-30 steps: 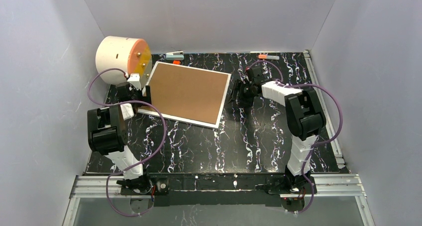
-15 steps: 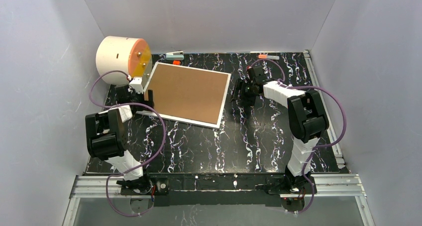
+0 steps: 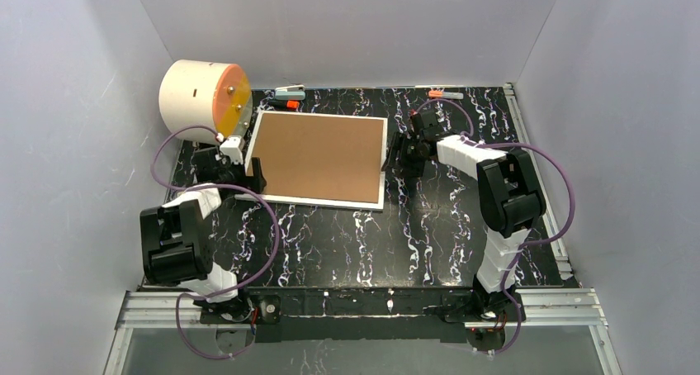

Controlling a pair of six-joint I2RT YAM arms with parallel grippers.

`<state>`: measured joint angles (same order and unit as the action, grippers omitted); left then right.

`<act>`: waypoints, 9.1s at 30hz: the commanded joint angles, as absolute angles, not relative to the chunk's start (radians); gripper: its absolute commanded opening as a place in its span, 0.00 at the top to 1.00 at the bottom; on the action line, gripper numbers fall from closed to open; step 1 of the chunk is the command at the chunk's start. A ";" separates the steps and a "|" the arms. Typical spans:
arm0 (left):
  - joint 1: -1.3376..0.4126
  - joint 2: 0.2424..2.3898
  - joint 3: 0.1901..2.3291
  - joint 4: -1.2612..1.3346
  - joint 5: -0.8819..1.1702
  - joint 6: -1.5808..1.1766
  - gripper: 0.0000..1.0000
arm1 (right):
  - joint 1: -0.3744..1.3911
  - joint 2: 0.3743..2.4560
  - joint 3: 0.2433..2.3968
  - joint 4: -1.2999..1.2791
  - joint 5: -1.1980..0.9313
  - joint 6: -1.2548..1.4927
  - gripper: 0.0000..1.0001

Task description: Put the photo into the frame

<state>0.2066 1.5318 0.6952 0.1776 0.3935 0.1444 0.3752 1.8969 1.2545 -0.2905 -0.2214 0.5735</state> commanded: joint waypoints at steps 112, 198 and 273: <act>0.139 1.475 0.646 0.156 0.240 0.020 0.07 | 0.467 2.331 1.858 -0.316 -0.008 0.415 0.62; -0.222 2.450 2.073 -0.174 -0.009 -0.066 0.05 | 0.352 1.584 0.971 -0.334 -0.324 0.819 0.17; -0.292 1.770 1.054 -0.229 0.458 -0.331 0.56 | 0.106 1.811 0.940 -0.290 -0.303 0.726 0.24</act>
<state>-0.2840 1.7618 1.0702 -0.2157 0.3973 -0.3443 0.0994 1.7542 1.0000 -0.2832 -0.3286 0.7341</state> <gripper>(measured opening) 0.459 0.752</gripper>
